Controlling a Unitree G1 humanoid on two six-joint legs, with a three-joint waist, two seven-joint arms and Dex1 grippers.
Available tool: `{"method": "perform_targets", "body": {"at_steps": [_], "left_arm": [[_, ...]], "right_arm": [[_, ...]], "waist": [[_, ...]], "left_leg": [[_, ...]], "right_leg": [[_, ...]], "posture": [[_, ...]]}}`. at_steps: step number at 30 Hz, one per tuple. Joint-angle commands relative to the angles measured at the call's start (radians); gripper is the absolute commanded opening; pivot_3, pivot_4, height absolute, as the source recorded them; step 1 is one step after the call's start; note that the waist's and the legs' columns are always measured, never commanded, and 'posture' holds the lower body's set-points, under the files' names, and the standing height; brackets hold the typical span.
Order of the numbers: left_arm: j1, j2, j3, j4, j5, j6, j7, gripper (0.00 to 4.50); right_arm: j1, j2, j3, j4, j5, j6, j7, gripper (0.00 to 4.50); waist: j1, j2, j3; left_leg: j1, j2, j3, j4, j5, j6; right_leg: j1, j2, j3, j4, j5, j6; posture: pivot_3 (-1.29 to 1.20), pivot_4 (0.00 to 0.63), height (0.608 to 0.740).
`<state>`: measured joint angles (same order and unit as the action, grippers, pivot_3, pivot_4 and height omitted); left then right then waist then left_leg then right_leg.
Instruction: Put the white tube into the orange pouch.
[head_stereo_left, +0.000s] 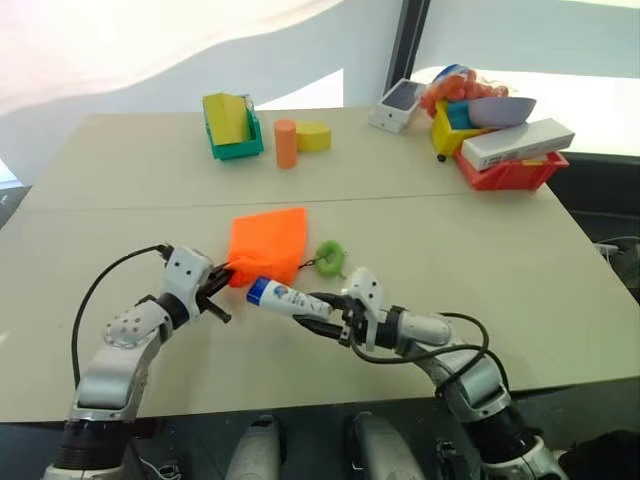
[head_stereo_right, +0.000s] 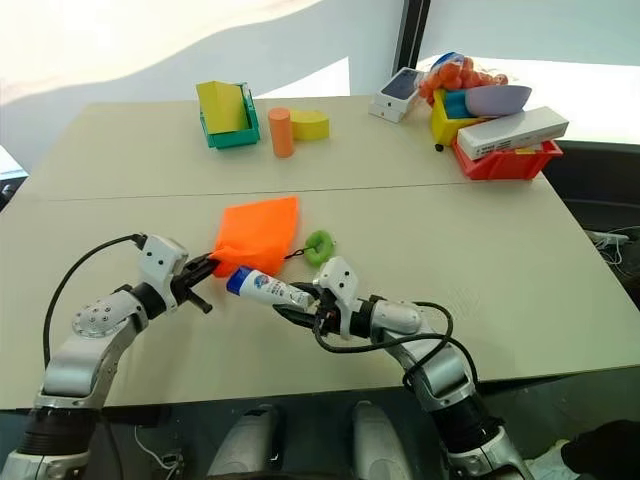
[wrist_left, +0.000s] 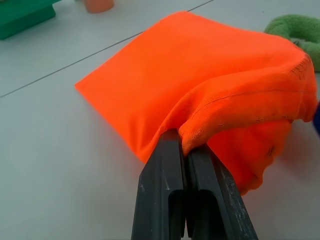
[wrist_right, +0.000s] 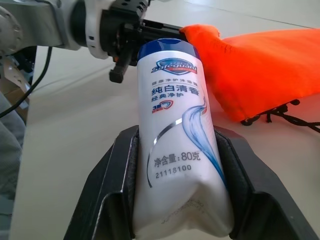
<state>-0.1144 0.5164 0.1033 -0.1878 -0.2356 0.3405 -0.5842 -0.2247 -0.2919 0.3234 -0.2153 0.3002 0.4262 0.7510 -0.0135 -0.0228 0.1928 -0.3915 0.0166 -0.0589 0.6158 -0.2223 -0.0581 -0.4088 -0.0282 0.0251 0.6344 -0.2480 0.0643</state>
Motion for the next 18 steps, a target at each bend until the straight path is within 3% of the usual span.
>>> {"method": "perform_targets", "body": {"at_steps": [1,18], "left_arm": [[-0.028,0.020,0.014,-0.057,-0.021,0.015,-0.010,0.00],[-0.064,0.019,-0.015,-0.049,-0.019,0.025,-0.028,0.00]], "right_arm": [[-0.012,0.022,0.023,-0.010,-0.024,-0.015,-0.022,1.69],[-0.020,0.116,-0.032,0.045,-0.078,-0.066,-0.178,1.69]], "waist": [[-0.001,0.000,0.000],[-0.003,0.000,0.000]], "left_leg": [[0.000,0.000,0.000,0.000,0.000,0.000],[0.000,0.000,0.000,0.000,0.000,0.000]], "right_leg": [[0.000,0.000,0.000,0.000,0.000,0.000],[0.000,0.000,0.000,0.000,0.001,0.001]], "posture": [[0.00,0.150,0.740],[0.00,0.150,0.740]]}}
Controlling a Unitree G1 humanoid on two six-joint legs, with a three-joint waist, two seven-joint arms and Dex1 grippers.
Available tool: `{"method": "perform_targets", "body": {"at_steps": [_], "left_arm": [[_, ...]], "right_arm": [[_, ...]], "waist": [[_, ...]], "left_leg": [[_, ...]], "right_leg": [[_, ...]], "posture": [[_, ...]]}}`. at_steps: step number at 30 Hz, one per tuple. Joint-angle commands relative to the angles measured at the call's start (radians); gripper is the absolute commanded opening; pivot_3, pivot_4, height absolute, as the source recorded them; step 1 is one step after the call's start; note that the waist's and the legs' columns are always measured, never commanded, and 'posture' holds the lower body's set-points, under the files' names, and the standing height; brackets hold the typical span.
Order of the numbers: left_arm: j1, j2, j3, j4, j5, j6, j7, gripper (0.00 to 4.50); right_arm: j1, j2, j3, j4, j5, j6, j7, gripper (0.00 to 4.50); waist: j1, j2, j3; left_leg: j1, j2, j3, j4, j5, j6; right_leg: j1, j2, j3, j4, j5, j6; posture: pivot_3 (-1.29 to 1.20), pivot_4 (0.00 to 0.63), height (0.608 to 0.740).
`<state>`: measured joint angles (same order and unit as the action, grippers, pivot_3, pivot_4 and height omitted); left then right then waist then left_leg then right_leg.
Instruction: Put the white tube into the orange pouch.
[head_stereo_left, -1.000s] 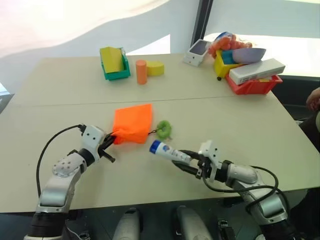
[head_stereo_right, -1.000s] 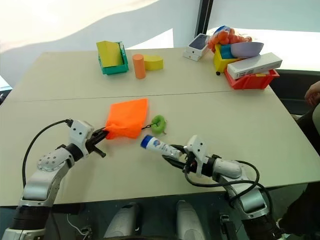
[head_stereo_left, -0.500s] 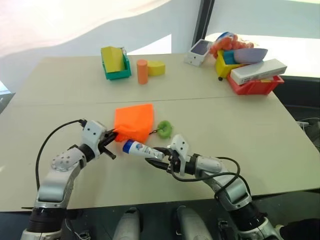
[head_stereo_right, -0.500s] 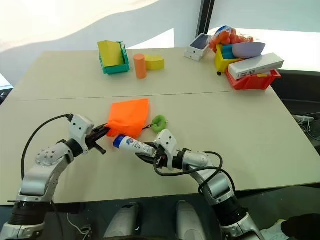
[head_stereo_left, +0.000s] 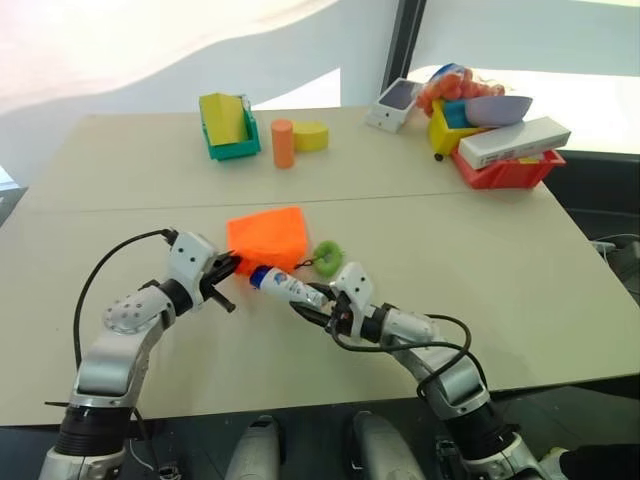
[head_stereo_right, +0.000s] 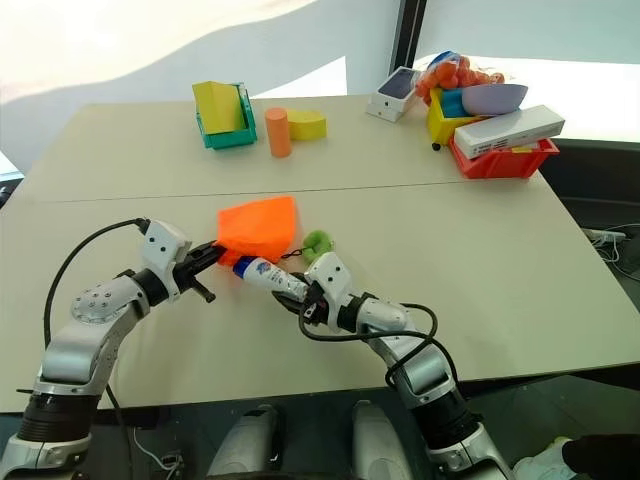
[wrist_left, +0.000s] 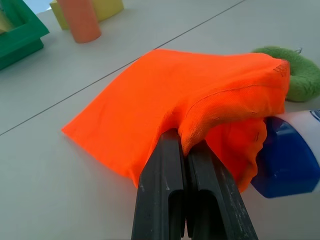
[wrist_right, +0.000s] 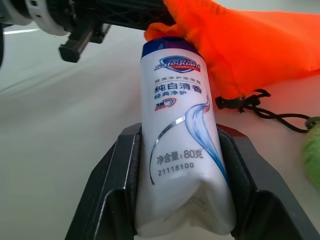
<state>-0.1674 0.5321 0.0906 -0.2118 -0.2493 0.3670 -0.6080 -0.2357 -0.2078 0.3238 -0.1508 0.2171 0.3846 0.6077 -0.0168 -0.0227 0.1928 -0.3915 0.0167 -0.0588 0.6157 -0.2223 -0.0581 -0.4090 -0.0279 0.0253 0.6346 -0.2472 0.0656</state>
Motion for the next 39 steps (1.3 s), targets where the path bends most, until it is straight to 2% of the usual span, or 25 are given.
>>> {"method": "perform_targets", "body": {"at_steps": [1,13,19,23,31,39], "left_arm": [[-0.010,0.003,-0.005,-0.029,-0.006,0.000,-0.005,0.00],[0.004,-0.021,-0.102,-0.072,0.028,-0.004,0.007,0.00],[-0.017,-0.031,-0.119,-0.086,0.021,0.017,0.002,0.00],[-0.018,-0.026,-0.124,-0.105,0.008,0.032,-0.017,0.00],[-0.021,-0.036,-0.144,-0.150,-0.001,0.064,-0.038,0.00],[-0.006,-0.030,-0.130,-0.188,-0.018,0.084,-0.040,0.00]], "right_arm": [[-0.011,0.038,-0.036,-0.019,0.003,-0.022,-0.045,1.69],[-0.037,0.103,-0.024,-0.026,-0.006,0.026,-0.109,1.69],[0.009,0.084,-0.066,-0.107,0.085,0.080,-0.060,1.69],[0.007,0.095,-0.092,-0.131,0.109,0.110,-0.085,1.69],[-0.061,0.152,-0.064,-0.073,0.047,0.136,-0.187,1.69],[-0.089,0.131,-0.061,-0.037,-0.001,0.163,-0.212,1.69]], "waist": [[0.000,0.000,0.000],[0.000,0.000,0.000],[0.000,0.000,0.000],[-0.003,0.000,0.000],[-0.003,0.000,0.000],[-0.001,0.000,0.000]], "left_leg": [[0.000,0.000,0.000,0.000,0.000,0.000],[0.000,0.000,0.000,0.000,0.000,0.000],[0.000,0.000,0.000,0.000,0.000,0.000],[0.000,0.000,0.000,0.000,0.000,0.000],[0.000,0.000,0.000,0.000,0.000,0.000],[0.000,0.000,0.000,0.000,0.000,0.000]], "right_leg": [[0.000,0.000,0.000,0.000,0.000,0.000],[0.000,0.000,0.000,0.000,0.000,-0.001],[0.000,0.000,0.000,0.000,-0.001,-0.001],[0.000,0.000,0.000,0.000,-0.001,-0.001],[0.000,0.000,0.000,0.001,-0.001,-0.001],[-0.001,0.000,0.000,0.000,-0.001,-0.001]], "posture": [[0.00,0.150,0.740],[0.00,0.150,0.740],[0.00,0.150,0.740],[0.00,0.150,0.740],[0.00,0.150,0.740],[0.00,0.150,0.740]]}}
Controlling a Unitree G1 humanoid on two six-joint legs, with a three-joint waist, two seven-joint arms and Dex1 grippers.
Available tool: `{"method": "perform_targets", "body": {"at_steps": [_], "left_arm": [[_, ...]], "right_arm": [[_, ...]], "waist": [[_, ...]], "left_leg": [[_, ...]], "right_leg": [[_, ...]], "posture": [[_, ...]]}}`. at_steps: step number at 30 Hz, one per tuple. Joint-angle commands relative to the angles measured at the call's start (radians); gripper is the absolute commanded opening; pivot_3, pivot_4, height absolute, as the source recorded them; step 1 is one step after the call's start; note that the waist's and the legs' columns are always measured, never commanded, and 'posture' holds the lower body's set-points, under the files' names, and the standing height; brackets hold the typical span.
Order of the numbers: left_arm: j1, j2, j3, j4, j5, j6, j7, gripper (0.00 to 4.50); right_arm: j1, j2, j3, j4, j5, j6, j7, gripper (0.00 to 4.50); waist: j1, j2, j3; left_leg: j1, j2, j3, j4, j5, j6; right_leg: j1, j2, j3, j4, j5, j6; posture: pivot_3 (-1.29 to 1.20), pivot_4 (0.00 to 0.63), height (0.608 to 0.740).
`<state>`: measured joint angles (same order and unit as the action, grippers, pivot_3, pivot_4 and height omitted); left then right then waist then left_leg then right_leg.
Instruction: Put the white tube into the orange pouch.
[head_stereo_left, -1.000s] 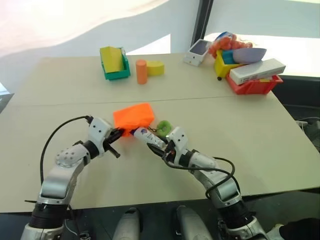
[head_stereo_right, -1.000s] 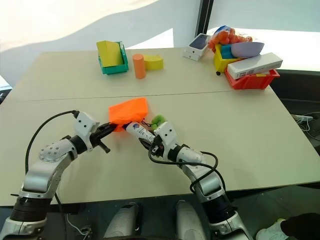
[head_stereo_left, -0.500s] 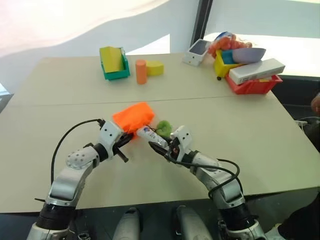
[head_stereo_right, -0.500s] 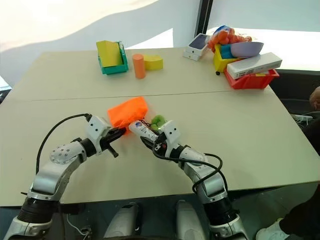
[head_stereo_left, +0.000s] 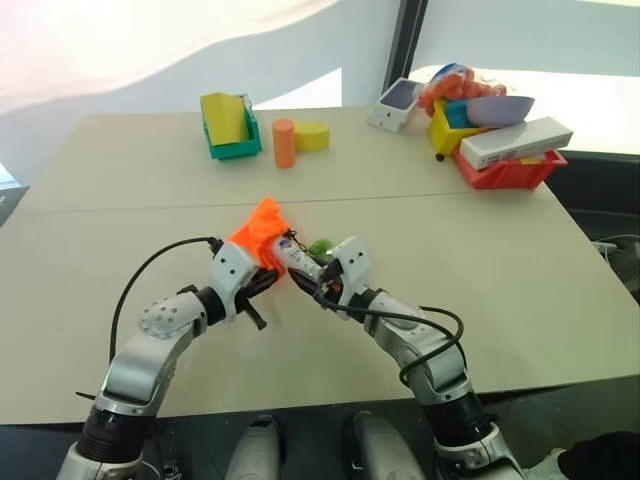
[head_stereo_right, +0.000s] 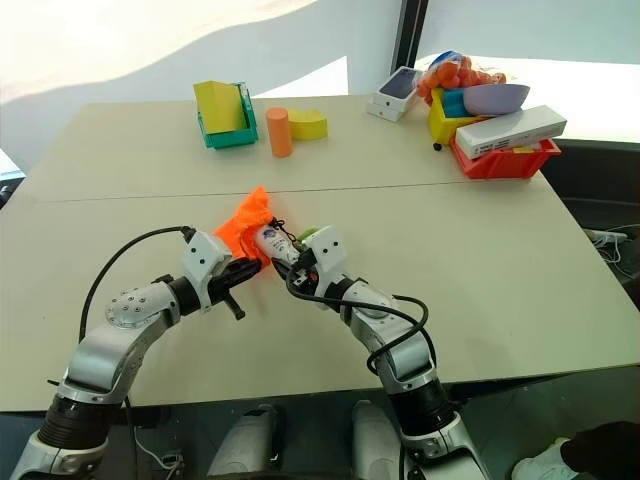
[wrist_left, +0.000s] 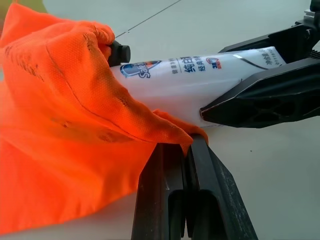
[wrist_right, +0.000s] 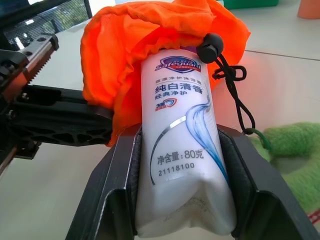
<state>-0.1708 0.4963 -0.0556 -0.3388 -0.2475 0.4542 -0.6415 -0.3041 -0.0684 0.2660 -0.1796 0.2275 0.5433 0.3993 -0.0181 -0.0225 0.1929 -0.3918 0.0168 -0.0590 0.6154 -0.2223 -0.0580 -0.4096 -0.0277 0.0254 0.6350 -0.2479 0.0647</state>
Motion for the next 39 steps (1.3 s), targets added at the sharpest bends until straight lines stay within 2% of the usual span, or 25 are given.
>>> {"method": "perform_targets", "body": {"at_steps": [1,8,14,19,25,34,39], "left_arm": [[-0.001,0.008,0.019,-0.064,-0.023,-0.002,-0.006,0.00],[0.010,0.015,0.073,-0.068,-0.043,0.001,0.010,0.00],[0.000,-0.001,0.153,-0.049,-0.150,0.060,0.004,0.00],[-0.003,0.017,0.200,-0.030,-0.274,0.146,-0.047,0.00],[-0.027,0.060,0.227,0.027,-0.361,0.206,-0.117,0.00],[-0.094,0.125,0.245,0.179,-0.367,0.199,-0.184,0.00],[-0.094,0.144,0.249,0.181,-0.371,0.200,-0.204,0.00]], "right_arm": [[-0.021,-0.015,-0.006,-0.004,-0.021,0.007,-0.009,1.69],[0.033,-0.084,-0.037,-0.068,-0.001,0.018,0.028,1.69],[0.131,-0.191,-0.055,-0.219,0.099,0.038,0.156,1.69],[0.202,-0.232,-0.053,-0.300,0.161,0.041,0.208,1.69],[0.252,-0.218,-0.023,-0.314,0.150,-0.003,0.198,1.69],[0.206,-0.155,0.013,-0.204,0.073,-0.081,0.136,1.69],[0.189,-0.152,0.018,-0.191,0.077,-0.094,0.152,1.69]], "waist": [[0.000,0.000,0.000],[0.000,0.000,0.000],[0.001,0.000,0.000],[-0.002,0.000,0.000],[-0.001,0.000,0.000],[-0.001,0.000,0.000],[0.000,0.000,0.000]], "left_leg": [[0.000,0.000,0.000,0.000,0.000,0.000],[0.000,0.000,0.000,0.000,0.000,0.000],[0.000,0.000,0.000,0.000,0.000,0.000],[0.000,0.000,0.000,0.000,0.000,0.000],[0.000,0.000,0.000,0.000,0.000,0.000],[0.000,0.000,0.000,0.000,0.000,0.000],[-0.001,0.000,0.000,0.000,0.000,0.000]], "right_leg": [[0.000,0.000,0.000,0.000,0.000,0.000],[0.000,0.000,0.000,0.000,0.000,0.000],[0.000,0.000,0.000,0.000,-0.001,0.002],[0.000,0.000,0.000,0.000,-0.002,0.003],[0.000,0.000,0.000,0.000,-0.002,0.003],[0.000,0.000,0.000,0.000,-0.002,0.002],[-0.001,0.000,0.000,-0.001,-0.001,0.001]], "posture": [[0.00,0.150,0.740],[0.00,0.150,0.740],[0.00,0.150,0.740],[0.00,0.150,0.740],[0.00,0.150,0.740],[0.00,0.150,0.740],[0.00,0.150,0.740]]}}
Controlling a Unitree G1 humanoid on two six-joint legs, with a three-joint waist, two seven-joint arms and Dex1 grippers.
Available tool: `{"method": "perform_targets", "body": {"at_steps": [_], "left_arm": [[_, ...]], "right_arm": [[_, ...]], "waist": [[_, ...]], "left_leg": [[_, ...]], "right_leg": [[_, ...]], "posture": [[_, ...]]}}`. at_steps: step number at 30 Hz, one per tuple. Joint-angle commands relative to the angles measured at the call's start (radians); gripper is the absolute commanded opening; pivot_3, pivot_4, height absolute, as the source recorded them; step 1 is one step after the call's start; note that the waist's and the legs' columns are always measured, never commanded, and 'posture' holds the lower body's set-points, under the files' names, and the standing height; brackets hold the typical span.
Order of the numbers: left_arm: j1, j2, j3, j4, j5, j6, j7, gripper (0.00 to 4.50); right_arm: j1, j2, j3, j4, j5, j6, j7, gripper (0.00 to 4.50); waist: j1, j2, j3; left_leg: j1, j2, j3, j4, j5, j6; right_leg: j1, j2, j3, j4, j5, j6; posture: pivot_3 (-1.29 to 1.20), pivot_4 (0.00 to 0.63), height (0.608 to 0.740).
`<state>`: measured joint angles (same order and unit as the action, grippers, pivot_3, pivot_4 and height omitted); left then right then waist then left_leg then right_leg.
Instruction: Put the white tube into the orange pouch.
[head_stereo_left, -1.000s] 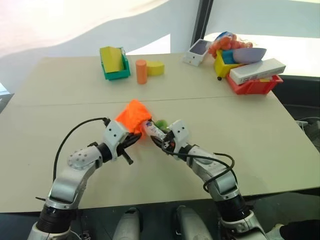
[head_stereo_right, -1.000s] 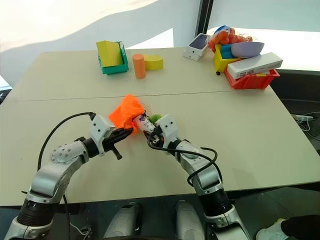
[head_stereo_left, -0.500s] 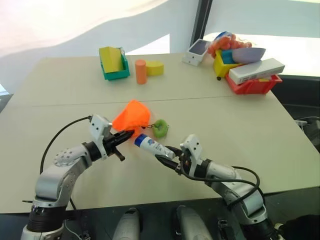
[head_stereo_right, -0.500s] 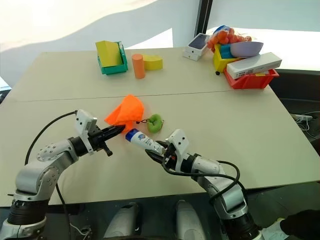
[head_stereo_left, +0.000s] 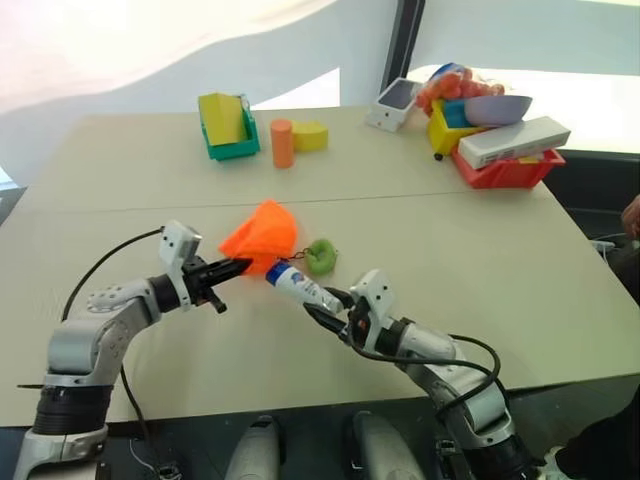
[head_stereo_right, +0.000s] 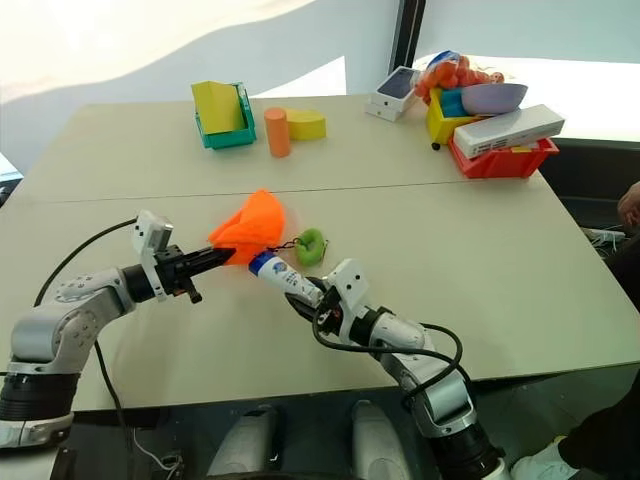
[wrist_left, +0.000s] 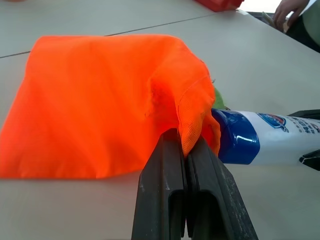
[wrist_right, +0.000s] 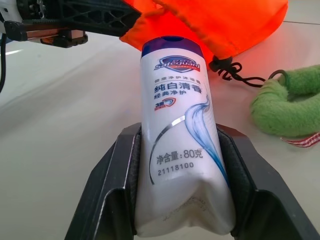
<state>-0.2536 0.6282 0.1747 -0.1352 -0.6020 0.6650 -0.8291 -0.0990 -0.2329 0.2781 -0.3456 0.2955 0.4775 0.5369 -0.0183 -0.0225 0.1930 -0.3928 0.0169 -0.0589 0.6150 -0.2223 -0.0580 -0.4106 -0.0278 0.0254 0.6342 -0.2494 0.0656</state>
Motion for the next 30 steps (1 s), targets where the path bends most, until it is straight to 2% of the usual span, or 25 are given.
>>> {"method": "perform_targets", "body": {"at_steps": [1,11,24,30], "left_arm": [[-0.012,0.011,0.018,-0.023,-0.015,-0.012,-0.016,0.00],[0.007,0.007,-0.024,-0.040,0.032,-0.044,-0.009,0.00],[0.005,0.106,-0.060,0.134,0.309,-0.371,-0.010,0.00],[-0.017,0.058,-0.062,0.132,0.266,-0.336,-0.027,0.00]], "right_arm": [[-0.017,0.010,0.006,-0.026,0.014,-0.028,0.021,1.69],[-0.004,-0.018,-0.020,-0.086,0.099,-0.023,0.113,1.69],[-0.028,-0.020,-0.003,-0.059,0.086,-0.017,0.108,1.69],[-0.061,-0.031,0.029,-0.035,0.076,0.008,0.126,1.69]], "waist": [[0.001,0.000,0.000],[0.001,0.000,0.000],[0.002,0.000,0.000],[0.004,0.000,0.000]], "left_leg": [[0.000,0.000,0.000,0.000,0.000,0.000],[0.000,0.000,0.000,0.000,0.000,0.000],[0.000,0.000,0.000,0.000,0.000,0.000],[0.000,0.000,0.000,0.000,0.000,0.000]], "right_leg": [[0.000,0.000,0.000,0.000,0.000,0.000],[0.000,0.000,0.000,0.000,0.000,0.000],[0.000,-0.001,0.000,0.000,0.000,0.000],[0.000,-0.001,0.000,0.000,0.000,0.000]], "posture": [[0.00,0.150,0.740],[0.00,0.150,0.740],[0.00,0.150,0.740],[0.00,0.150,0.740]]}}
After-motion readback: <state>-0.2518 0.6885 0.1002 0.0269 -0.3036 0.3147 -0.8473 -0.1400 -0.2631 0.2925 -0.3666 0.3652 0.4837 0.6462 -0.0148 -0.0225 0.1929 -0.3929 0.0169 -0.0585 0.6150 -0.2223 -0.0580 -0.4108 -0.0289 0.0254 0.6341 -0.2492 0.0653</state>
